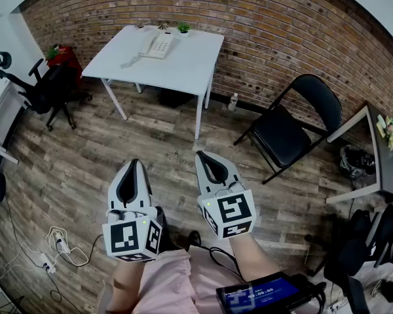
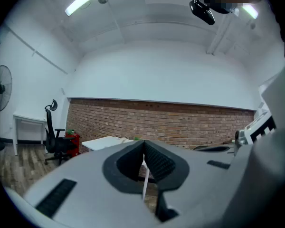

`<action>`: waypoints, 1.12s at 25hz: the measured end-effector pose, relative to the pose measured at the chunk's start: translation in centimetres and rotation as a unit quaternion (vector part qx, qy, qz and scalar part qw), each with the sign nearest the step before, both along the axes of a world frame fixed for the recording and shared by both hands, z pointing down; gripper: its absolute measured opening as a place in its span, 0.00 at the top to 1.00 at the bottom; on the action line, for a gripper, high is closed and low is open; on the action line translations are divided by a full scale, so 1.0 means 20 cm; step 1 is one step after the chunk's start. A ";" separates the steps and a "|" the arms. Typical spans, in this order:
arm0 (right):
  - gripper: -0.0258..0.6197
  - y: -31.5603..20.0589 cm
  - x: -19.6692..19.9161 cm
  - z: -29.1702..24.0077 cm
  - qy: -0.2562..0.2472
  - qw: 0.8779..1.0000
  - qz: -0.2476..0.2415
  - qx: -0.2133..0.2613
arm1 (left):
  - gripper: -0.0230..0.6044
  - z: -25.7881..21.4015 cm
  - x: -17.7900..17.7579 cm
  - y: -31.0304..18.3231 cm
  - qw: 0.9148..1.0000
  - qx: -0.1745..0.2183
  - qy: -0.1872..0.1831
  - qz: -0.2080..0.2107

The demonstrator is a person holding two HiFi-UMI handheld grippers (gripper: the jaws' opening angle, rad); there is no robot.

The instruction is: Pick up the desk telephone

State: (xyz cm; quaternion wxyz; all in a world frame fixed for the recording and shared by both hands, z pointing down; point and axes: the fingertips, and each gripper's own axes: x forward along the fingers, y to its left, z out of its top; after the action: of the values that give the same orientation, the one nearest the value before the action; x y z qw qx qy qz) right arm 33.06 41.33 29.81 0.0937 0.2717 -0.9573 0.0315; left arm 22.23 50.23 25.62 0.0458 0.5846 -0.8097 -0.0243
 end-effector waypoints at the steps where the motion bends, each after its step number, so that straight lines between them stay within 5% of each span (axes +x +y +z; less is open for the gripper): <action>1: 0.96 0.00 0.00 0.00 -0.001 1.000 0.000 0.000 | 0.94 0.00 0.00 0.00 1.000 0.000 0.000 0.000; 12: 0.96 -0.05 -0.01 0.00 -0.005 1.000 -0.007 0.002 | 0.94 0.02 0.00 -0.05 1.000 -0.004 -0.003 -0.003; 16: 0.94 -0.11 0.00 -0.08 -0.045 0.999 0.007 0.013 | 0.94 -0.04 -0.03 -0.05 0.999 0.031 -0.008 -0.009; 17: 0.73 -0.12 -0.01 -0.09 -0.050 0.999 0.003 0.011 | 0.86 -0.06 -0.03 -0.06 0.999 0.038 -0.008 -0.006; 18: 0.63 -0.13 -0.02 -0.10 -0.051 0.999 0.000 0.010 | 0.65 -0.07 -0.04 -0.07 0.999 0.042 -0.007 0.001; 19: 0.63 -0.15 -0.02 -0.09 -0.049 0.999 0.002 0.009 | 0.54 -0.07 -0.04 -0.08 0.999 0.043 -0.004 0.007; 28: 0.63 -0.36 -0.22 0.06 -0.013 1.000 0.007 -0.012 | 0.55 0.06 -0.28 -0.27 1.000 0.016 0.008 0.005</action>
State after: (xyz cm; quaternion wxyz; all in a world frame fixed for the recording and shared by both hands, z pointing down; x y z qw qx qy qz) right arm 28.58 34.17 31.11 0.0841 0.2770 -0.9560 0.0468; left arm 16.64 44.87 26.74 0.0433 0.5893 -0.8057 -0.0415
